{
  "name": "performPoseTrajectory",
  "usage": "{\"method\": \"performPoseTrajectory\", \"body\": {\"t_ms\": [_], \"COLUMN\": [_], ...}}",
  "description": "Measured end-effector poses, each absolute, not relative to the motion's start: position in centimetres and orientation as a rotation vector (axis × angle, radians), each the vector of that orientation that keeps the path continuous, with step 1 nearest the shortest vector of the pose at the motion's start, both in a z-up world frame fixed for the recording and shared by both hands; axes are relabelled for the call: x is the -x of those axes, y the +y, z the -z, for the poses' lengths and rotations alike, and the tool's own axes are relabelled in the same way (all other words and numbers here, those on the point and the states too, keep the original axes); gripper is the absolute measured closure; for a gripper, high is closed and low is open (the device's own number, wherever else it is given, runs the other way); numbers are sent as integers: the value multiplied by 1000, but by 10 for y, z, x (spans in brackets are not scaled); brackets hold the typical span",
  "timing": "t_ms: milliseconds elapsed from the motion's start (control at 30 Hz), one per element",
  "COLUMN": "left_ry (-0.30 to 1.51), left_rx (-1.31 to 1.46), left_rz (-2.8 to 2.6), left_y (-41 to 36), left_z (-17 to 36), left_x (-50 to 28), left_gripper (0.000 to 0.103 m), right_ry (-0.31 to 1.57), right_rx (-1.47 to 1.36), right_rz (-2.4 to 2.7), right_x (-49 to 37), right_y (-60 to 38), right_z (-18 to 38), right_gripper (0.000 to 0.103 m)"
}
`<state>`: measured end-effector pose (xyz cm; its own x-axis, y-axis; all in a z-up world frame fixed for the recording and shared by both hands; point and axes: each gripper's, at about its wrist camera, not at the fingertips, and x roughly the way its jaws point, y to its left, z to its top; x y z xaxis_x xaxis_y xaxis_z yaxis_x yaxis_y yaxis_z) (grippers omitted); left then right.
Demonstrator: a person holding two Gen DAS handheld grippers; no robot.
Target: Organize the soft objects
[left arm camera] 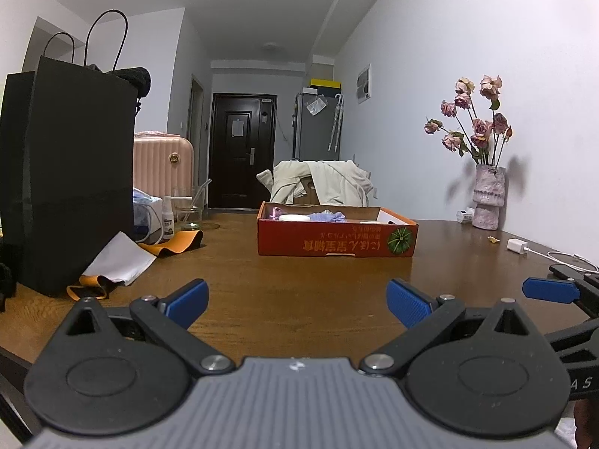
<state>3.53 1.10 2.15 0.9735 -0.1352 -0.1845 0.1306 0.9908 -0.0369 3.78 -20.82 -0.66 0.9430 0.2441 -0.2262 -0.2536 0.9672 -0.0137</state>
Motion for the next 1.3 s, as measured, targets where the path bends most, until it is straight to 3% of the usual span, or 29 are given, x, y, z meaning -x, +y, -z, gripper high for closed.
{"method": "performPoseTrajectory", "body": {"t_ms": [1300], "left_ry": [168], "left_rx": [36], "left_rz": [134], "left_y": [15], "left_z": [-15], "left_x": [-29], "left_gripper": [0], "right_ry": [190], "right_rx": [29], "right_rz": [-203], "right_x": [-34], "right_y": [-213], "right_z": [9], "right_gripper": [0]}}
